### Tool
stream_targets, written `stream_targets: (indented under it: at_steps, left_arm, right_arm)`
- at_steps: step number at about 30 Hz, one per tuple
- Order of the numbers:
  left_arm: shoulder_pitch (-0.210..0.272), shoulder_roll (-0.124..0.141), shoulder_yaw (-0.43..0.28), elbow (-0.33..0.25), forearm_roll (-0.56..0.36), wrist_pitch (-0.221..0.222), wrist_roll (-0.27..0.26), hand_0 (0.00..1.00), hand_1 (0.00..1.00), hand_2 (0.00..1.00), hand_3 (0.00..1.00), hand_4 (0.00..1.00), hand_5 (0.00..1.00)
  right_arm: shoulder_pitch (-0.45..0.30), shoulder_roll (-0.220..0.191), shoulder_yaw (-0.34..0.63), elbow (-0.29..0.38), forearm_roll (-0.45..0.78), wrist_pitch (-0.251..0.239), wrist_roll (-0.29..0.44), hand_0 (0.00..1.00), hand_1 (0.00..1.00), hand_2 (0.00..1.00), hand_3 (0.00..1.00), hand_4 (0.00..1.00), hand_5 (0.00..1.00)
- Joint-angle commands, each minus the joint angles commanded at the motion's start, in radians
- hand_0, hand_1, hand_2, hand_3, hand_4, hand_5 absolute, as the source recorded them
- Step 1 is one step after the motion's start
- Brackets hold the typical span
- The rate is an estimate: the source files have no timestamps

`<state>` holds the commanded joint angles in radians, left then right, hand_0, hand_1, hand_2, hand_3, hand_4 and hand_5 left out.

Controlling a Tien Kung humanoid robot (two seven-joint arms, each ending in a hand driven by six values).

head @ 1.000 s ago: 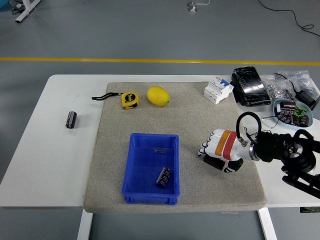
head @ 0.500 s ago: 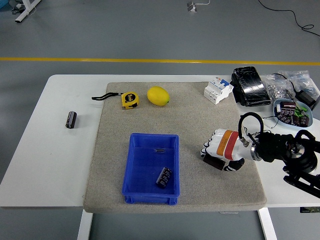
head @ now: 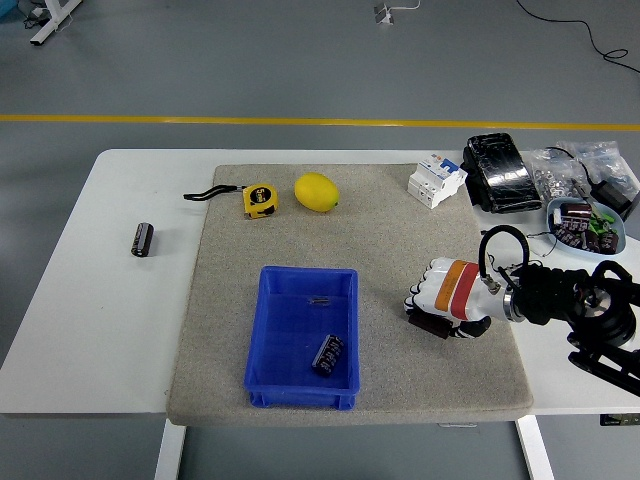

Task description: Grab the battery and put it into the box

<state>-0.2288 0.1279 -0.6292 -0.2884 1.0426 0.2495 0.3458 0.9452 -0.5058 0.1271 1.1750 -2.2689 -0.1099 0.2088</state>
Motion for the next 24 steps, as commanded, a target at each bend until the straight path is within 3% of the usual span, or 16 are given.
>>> stream_targets:
  at_steps: [15, 24]
  left_arm:
    - [0.016, 0.005, -0.005, 0.003, 0.000, 0.001, 0.001, 0.609, 0.551, 0.612, 0.617, 0.613, 0.678]
    - [0.024, 0.009, -0.016, 0.000, 0.024, -0.007, 0.009, 0.610, 0.551, 0.612, 0.617, 0.614, 0.678]
  right_arm:
    - [-0.013, -0.024, 0.082, 0.104, 0.000, 0.026, -0.029, 0.498, 0.507, 0.660, 0.564, 0.764, 0.083]
    - [-0.014, 0.024, 0.162, 0.194, 0.000, 0.045, -0.070, 0.505, 0.511, 0.666, 0.570, 0.769, 0.087]
